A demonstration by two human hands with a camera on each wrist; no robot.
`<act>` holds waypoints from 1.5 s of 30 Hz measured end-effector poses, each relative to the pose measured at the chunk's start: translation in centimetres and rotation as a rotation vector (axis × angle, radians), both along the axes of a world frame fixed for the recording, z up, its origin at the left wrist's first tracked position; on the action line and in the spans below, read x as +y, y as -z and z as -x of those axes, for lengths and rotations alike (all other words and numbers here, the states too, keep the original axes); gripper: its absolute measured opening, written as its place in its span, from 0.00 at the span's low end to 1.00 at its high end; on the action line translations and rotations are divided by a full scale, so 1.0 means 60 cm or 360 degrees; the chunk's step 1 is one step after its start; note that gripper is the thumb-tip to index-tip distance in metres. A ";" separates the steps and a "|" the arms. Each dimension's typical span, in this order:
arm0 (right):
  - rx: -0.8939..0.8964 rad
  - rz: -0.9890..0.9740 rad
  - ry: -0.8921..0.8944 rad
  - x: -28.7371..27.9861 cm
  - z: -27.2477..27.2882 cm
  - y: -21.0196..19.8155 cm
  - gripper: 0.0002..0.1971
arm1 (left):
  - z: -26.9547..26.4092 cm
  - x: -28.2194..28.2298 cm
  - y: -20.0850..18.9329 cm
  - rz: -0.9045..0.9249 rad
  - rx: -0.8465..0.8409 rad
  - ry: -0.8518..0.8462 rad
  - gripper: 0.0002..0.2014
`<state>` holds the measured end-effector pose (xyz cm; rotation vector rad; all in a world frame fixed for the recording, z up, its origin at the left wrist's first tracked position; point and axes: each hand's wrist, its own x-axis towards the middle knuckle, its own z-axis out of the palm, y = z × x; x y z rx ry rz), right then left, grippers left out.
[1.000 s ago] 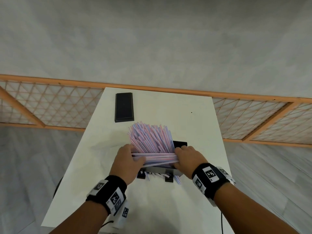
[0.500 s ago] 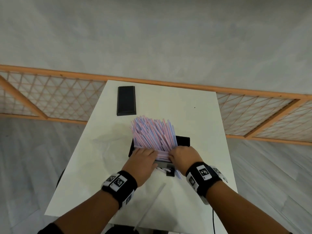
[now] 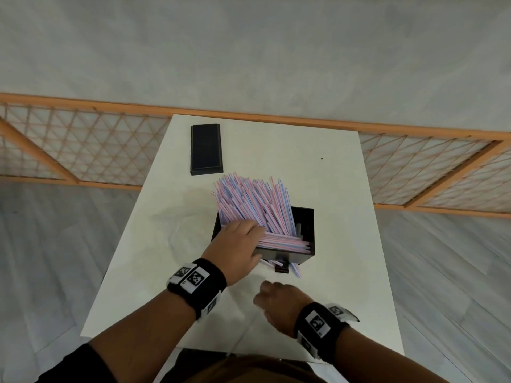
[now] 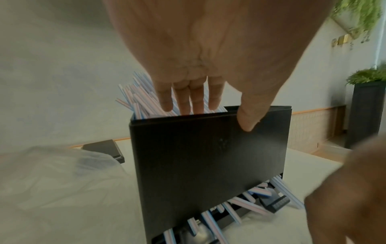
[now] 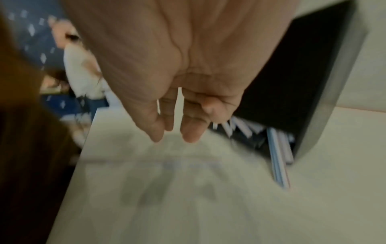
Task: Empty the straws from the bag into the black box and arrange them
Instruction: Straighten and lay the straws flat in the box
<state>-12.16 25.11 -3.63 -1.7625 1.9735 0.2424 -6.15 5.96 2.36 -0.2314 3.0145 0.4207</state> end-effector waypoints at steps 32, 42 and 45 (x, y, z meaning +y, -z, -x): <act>-0.0142 0.0735 0.1342 -0.078 0.176 -0.150 0.16 | 0.014 -0.036 -0.055 -0.0112 0.0010 0.0011 0.12; -0.0254 0.0227 0.1277 -0.135 0.185 -0.119 0.18 | 0.015 -0.007 -0.004 -0.0042 -0.0070 0.0198 0.17; -0.0300 0.0209 0.1266 -0.146 0.183 -0.114 0.15 | 0.008 -0.011 0.020 0.0008 -0.0063 0.0218 0.24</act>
